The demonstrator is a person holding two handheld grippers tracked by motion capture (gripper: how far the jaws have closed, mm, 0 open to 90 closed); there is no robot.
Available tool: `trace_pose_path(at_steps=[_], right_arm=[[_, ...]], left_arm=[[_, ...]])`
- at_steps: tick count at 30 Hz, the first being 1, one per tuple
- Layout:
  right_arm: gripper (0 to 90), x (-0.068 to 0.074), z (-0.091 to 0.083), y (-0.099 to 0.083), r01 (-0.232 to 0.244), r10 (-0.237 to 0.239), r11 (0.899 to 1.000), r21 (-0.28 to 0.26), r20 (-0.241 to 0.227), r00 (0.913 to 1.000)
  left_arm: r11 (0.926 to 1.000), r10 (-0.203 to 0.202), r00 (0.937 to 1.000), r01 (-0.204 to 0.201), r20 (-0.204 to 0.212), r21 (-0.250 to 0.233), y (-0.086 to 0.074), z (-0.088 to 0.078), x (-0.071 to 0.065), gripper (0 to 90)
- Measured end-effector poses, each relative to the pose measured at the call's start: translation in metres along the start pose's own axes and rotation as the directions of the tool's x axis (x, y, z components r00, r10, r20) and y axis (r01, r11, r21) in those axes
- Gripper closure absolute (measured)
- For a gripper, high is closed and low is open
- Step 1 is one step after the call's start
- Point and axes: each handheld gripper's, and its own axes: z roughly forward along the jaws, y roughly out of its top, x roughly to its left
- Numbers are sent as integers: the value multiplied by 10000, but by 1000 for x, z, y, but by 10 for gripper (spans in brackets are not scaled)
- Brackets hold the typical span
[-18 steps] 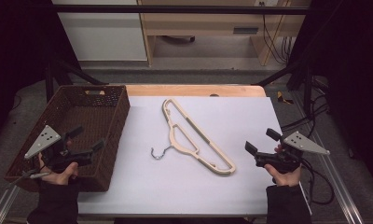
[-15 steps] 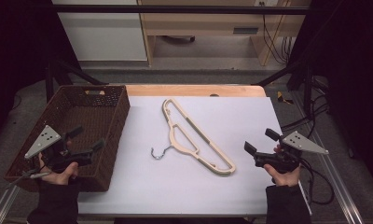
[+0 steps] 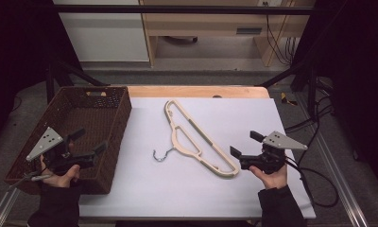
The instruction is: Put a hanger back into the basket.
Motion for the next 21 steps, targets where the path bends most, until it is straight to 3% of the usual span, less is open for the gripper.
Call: trace_pose_path(at_steps=[6, 11, 16, 21], right_arm=[[142, 5, 12, 0, 46, -35, 9991, 433, -241, 9997], [182, 15, 30, -3, 412, -361, 9940, 1015, -511, 9980], [259, 25, 55, -4, 712, -567, 9859, 1516, -981, 9936], [317, 30, 74, -14, 780, -544, 9728, 2182, -1121, 9922]], left_arm=[[10000, -25, 10000, 25, -7, 19, -1, 2, -1, 28], [10000, 57, 10000, -57, 12, 73, 0, 3, -3, 28], [9999, 92, 10000, -92, 11, 123, -1, 4, -4, 29], [9999, 80, 10000, -80, 43, 108, -1, 6, -6, 29]])
